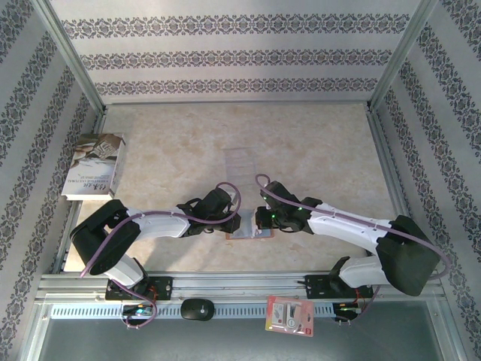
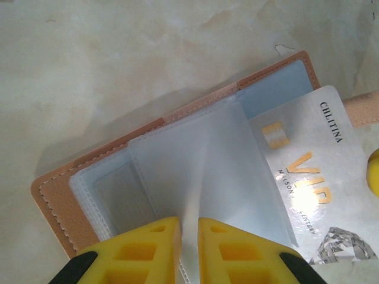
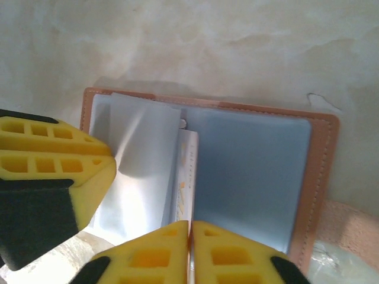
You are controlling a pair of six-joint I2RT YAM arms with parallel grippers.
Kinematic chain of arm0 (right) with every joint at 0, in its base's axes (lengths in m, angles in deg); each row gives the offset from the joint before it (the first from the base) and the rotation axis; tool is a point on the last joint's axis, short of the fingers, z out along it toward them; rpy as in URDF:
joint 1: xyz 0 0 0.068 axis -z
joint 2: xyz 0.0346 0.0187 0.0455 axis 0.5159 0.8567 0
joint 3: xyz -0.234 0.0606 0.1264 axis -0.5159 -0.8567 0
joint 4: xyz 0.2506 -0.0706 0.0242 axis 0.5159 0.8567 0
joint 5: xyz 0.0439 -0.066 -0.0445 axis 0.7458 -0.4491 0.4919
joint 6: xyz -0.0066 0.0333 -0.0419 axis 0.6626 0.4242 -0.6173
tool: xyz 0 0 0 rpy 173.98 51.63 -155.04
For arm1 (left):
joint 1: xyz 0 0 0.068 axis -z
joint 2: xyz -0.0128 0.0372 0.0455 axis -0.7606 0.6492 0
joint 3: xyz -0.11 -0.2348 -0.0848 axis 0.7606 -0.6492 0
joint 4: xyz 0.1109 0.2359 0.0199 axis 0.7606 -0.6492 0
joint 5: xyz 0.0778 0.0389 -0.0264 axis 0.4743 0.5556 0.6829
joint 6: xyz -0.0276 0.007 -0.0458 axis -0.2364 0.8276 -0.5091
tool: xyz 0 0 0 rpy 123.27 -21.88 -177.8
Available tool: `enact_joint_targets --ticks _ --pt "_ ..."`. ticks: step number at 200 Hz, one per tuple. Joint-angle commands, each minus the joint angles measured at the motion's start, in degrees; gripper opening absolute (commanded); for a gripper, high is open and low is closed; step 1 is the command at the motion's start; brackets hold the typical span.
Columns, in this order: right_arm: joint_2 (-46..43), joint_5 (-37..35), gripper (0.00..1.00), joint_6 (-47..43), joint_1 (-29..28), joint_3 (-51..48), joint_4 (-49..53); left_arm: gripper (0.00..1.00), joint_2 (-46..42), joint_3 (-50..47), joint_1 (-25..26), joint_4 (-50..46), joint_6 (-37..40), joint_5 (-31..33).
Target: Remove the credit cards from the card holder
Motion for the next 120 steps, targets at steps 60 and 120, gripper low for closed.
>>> enact_joint_targets --ticks 60,120 --pt "2.5 1.74 0.24 -2.81 -0.05 1.82 0.35 0.17 0.62 -1.85 -1.24 -3.94 0.86 0.87" --pt "1.51 1.3 0.01 -4.8 1.51 2.49 2.57 0.22 0.06 -1.35 -1.41 -4.15 1.12 0.1"
